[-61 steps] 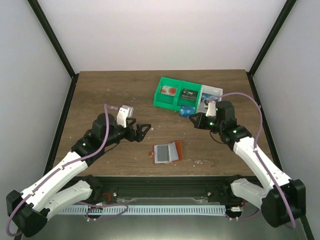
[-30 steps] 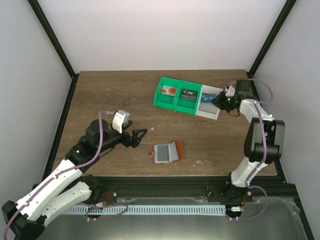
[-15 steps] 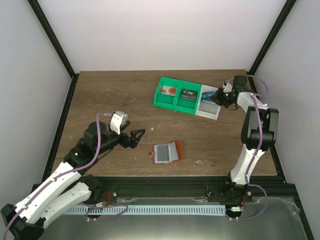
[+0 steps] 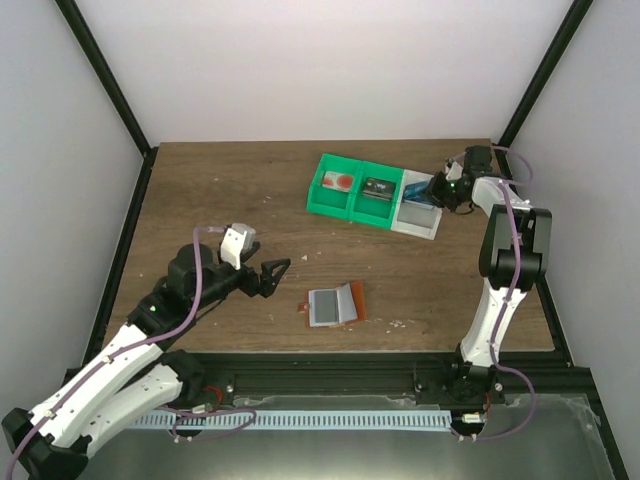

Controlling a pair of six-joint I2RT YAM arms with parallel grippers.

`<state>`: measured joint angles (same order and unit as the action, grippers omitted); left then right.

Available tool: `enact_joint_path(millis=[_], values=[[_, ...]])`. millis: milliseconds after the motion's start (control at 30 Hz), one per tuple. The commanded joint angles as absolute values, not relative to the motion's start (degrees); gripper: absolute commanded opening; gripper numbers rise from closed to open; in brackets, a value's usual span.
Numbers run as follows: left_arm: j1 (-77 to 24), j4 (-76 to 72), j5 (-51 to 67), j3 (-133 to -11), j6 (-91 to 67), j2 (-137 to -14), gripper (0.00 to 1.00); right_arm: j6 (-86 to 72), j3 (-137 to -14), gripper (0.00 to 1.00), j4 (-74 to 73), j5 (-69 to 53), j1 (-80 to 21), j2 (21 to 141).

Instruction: Take the credit cards out of the card holder

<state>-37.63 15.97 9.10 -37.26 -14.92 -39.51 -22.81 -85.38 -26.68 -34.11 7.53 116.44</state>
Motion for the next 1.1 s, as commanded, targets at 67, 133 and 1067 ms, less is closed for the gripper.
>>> enact_joint_path(millis=[67, 133, 1067], values=[[-37.6, 14.9, 8.5, -36.5, -14.1, -39.0, 1.0, -22.6, -89.5, 0.13, -29.1, -31.2, 7.9, 117.3], [-37.5, 15.0, 8.2, -36.5, -14.0, -38.8, 1.0, -22.7, -89.8, 0.14, -29.0, -30.3, 7.9, 117.3], [-37.6, 15.9, 5.5, -37.2, -14.0, -42.0, 1.0, -31.4, -76.7, 0.47, -24.3, -30.2, 6.0, 100.2]])
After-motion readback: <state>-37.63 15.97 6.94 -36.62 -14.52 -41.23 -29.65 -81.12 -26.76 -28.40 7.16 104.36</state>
